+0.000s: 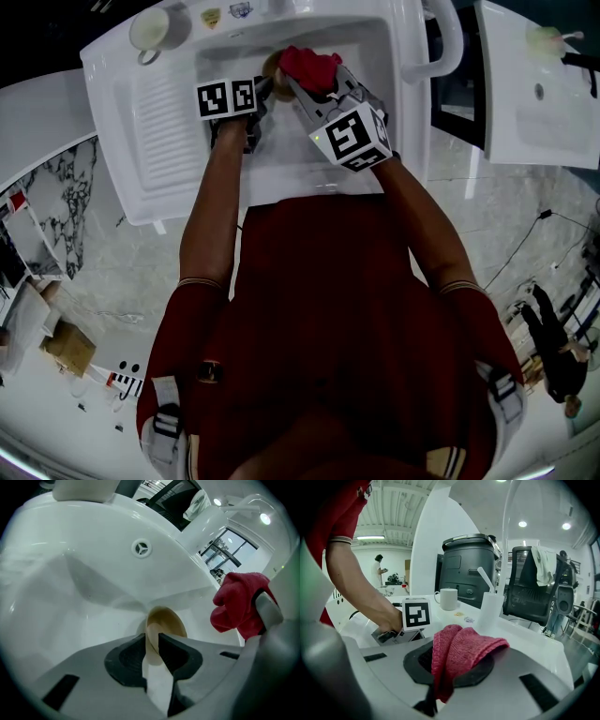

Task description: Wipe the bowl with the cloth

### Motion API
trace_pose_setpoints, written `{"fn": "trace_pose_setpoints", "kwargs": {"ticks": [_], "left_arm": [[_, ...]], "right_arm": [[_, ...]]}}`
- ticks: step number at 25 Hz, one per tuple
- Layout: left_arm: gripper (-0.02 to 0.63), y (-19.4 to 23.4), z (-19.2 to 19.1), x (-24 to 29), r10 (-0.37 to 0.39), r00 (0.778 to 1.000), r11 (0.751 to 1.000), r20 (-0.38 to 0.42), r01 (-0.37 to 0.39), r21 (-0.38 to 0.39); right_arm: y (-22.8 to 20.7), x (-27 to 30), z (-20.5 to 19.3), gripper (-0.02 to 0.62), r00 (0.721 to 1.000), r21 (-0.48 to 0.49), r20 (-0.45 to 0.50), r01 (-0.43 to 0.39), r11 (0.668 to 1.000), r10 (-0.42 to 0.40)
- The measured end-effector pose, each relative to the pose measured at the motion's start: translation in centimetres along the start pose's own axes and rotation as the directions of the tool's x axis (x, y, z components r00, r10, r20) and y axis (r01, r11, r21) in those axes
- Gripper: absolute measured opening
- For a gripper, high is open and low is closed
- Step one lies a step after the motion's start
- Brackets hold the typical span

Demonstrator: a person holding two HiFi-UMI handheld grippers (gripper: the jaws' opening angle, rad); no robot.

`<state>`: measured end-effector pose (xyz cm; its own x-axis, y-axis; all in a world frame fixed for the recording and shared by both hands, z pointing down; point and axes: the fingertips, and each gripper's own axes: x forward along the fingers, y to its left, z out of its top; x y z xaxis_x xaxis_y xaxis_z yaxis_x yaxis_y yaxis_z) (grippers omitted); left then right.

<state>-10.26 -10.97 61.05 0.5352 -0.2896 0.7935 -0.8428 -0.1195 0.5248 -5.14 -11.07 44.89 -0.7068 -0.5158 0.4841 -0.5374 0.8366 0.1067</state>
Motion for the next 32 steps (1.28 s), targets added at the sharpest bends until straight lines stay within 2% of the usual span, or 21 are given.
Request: {"fn": "trace_pose_setpoints", "kwargs": {"ticks": [10, 20, 32], "left_arm": [[0.083, 0.3, -0.1, 0.5, -0.004, 1.000, 0.999, -0.004, 0.004, -0.039], [0.035, 0.2, -0.2, 0.9, -0.019, 1.000, 0.998, -0.002, 0.019, -0.066], [0.014, -0.6, 0.2, 0.3, -0.007, 0.999, 1.000, 0.037, 0.008, -0.015]], "right_arm": [[0.2, 0.3, -0.9, 0.028, 1.000, 0.007, -0.017, -0.015, 1.000, 0.015], [0.8, 1.2, -1.9, 0.028, 0.998, 0.001, -0.048, -0.041, 0.999, 0.041], [1.7, 1.7, -3.4, 0.028, 0.993, -0.005, -0.095, -0.068, 0.998, 0.068]]}}
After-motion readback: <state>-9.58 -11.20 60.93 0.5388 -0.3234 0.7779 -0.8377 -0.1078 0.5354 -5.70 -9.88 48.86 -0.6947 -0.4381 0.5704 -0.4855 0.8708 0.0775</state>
